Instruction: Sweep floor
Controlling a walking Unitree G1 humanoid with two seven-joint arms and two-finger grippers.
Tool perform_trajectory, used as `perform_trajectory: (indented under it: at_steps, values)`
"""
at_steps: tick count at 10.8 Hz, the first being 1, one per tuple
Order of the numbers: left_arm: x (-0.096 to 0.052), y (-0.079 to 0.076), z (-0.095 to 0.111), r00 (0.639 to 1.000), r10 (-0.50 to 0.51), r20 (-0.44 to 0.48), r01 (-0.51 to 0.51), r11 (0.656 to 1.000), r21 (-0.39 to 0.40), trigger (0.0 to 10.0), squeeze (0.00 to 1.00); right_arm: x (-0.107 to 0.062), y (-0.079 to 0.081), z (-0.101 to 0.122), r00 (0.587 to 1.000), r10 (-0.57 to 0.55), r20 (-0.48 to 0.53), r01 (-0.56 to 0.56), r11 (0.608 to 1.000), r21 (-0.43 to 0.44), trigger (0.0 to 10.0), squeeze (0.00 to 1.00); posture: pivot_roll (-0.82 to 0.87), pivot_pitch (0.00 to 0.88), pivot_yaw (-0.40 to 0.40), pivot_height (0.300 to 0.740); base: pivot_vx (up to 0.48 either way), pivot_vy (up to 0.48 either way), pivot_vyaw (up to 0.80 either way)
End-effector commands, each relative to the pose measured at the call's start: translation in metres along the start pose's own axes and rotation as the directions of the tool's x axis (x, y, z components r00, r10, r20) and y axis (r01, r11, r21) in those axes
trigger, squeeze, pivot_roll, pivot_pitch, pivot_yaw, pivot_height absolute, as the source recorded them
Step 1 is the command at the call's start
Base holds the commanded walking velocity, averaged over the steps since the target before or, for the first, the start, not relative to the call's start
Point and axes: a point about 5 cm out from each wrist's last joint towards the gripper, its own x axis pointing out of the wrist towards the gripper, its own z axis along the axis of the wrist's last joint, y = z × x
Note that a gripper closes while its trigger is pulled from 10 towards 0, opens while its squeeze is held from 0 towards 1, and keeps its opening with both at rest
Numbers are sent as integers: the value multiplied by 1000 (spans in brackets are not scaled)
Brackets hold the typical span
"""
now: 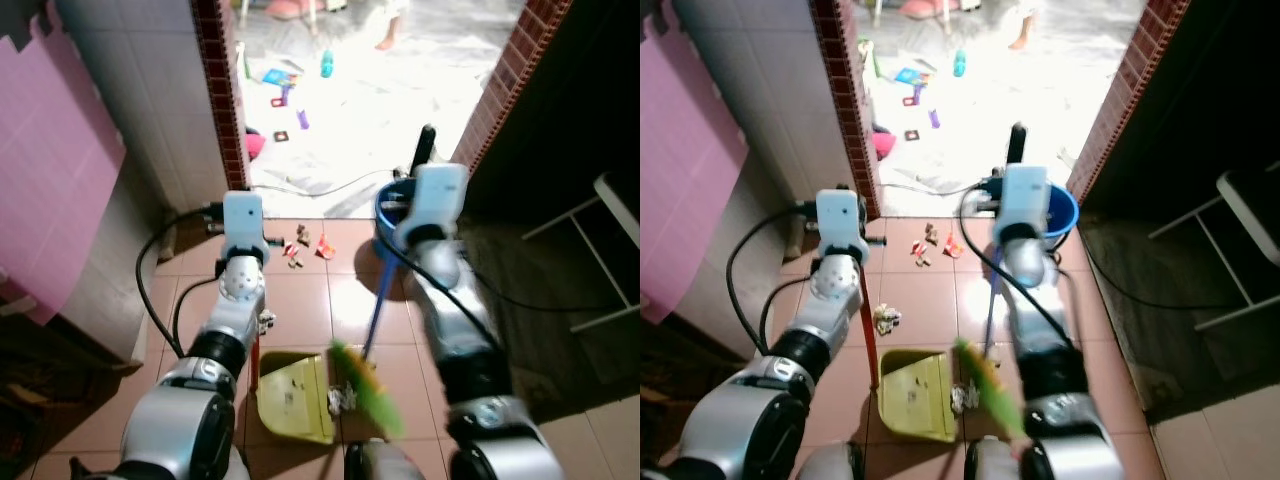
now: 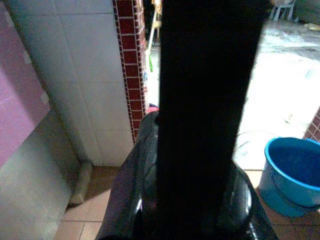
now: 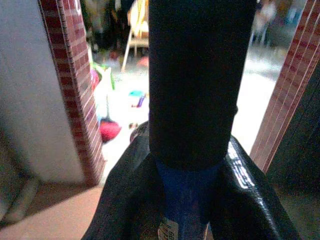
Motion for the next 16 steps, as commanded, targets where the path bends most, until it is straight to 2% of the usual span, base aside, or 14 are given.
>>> perform_trajectory:
  at_steps: [1,2,3,4,6,7,8,9,10,11,12,14,16]
  values:
    - [-2,-4,-6,999,-8,-42,8,1000,-4,10000,0,2,2,-4,998,-1,-57,4,999,54,10000,0,-180,63,1,740,0,0,0]
    - [-2,-7,-7,998,-6,-57,4,1000,-23,10000,0,4,4,-7,994,-18,-111,35,988,148,10000,0,-180,63,1,740,0,0,0]
    - [-3,-14,-6,997,-9,-76,4,998,-63,10000,0,8,7,-8,984,-32,-175,84,951,297,10000,0,-187,59,0,740,0,0,0]
    - [-3,-20,-6,996,-14,-89,5,995,-98,10000,0,12,12,0,985,-24,-172,88,922,377,10000,0,-189,58,0,740,0,0,0]
    - [-4,-24,-5,995,-26,-96,12,990,-138,10000,0,19,20,19,991,-1,-132,62,887,457,10000,0,-189,56,-2,740,0,0,0]
    - [-2,-23,-3,995,-21,-103,3,984,-177,10000,0,25,26,41,997,47,-59,-11,867,499,10000,0,-190,49,-2,740,0,0,0]
    - [3,-20,3,994,-59,-93,33,966,-258,10000,0,27,31,64,991,125,54,-135,856,499,10000,0,-188,43,-3,740,0,0,0]
    - [7,-16,6,991,-102,-88,66,939,-338,10000,0,25,33,86,961,203,189,-269,852,450,10000,0,-186,36,-2,740,0,0,0]
    - [10,-10,9,992,-88,-88,50,928,-368,10000,0,24,30,96,943,217,252,-303,873,381,10000,0,-186,36,-2,740,0,0,0]
    - [15,1,13,996,-34,-83,2,932,-363,10000,0,25,19,104,937,203,284,-295,895,335,10000,0,-183,28,0,740,0,0,0]
    - [20,10,21,998,-27,-49,6,921,-390,10000,0,27,4,112,931,180,317,-274,918,286,10000,0,-183,28,0,740,0,0,0]
    - [29,24,45,999,1,39,17,891,-454,10000,0,30,-25,121,926,143,349,-197,973,124,10000,0,-186,21,-1,740,0,0,0]
    - [27,33,64,992,16,122,37,906,-423,10000,0,24,-49,116,928,96,360,-115,993,33,10000,0,-171,21,0,740,0,0,0]
